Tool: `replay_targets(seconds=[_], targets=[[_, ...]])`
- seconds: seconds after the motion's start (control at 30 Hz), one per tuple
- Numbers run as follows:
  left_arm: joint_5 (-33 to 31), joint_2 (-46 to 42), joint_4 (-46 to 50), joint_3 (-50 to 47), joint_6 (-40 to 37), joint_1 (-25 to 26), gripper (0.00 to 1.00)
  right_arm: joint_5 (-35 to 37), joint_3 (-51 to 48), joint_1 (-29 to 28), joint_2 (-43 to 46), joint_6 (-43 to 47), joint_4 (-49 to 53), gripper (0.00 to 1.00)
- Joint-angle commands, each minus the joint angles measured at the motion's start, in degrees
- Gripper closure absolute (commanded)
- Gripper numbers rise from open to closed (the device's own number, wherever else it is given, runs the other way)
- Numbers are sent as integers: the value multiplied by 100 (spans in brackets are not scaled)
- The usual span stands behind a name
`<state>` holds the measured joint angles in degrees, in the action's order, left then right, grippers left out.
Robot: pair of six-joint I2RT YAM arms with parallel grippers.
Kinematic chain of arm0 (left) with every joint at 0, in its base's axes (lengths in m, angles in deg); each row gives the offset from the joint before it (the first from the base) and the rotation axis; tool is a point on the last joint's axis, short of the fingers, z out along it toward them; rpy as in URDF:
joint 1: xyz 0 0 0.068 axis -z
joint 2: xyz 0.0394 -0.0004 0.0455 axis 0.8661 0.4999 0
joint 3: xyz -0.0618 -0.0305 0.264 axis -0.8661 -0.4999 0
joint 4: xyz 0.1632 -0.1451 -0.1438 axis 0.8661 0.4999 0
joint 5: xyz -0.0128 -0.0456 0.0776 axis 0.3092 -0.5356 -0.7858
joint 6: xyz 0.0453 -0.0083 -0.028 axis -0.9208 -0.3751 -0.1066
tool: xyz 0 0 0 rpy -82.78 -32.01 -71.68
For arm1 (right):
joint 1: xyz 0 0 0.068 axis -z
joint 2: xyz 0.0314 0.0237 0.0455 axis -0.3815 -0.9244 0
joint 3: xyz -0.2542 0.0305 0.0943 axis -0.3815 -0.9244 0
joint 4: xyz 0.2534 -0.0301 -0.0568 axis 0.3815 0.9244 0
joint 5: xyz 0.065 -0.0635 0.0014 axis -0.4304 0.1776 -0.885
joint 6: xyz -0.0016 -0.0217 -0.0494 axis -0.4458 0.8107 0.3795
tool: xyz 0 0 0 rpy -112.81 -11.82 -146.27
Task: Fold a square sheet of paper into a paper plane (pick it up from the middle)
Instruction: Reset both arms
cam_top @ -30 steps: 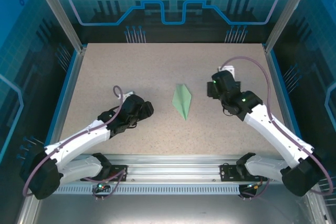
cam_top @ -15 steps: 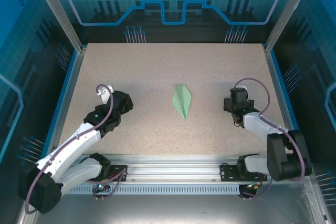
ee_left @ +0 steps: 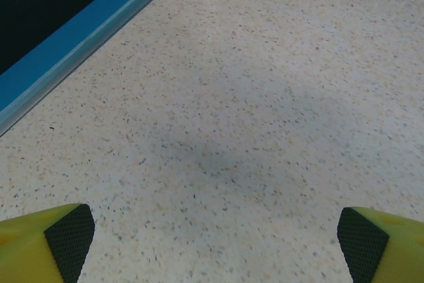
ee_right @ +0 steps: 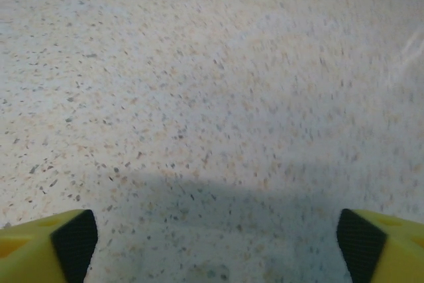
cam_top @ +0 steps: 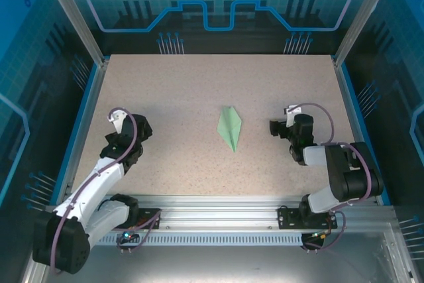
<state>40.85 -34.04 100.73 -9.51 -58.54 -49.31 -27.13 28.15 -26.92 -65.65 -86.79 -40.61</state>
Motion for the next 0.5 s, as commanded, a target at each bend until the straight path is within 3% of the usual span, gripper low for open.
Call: replay_targets(seconds=[0.0, 0.07, 0.17, 0.33, 0.43, 0.47], targets=[[-174, 346, -1646, -423, -771, -190, 2, 200, 140, -31, 41, 79, -554, 0], [81, 812, -2565, -606, -1071, -307, 1, 665, 76, -90, 52, -77, -678, 1], [518, 1645, -4015, -815, -1583, -342, 1, 658, 81, -105, 50, -63, -646, 1], [1181, 2513, -4911, -492, -2228, -473, 1, 649, 89, -101, 54, -62, -642, 1], [1988, 3093, -5670, -519, -2359, -761, 2, 642, 92, -103, 54, -58, -633, 1], [2140, 2968, -5422, -528, -2288, -794, 2, 631, 90, -97, 54, -55, -629, 0]])
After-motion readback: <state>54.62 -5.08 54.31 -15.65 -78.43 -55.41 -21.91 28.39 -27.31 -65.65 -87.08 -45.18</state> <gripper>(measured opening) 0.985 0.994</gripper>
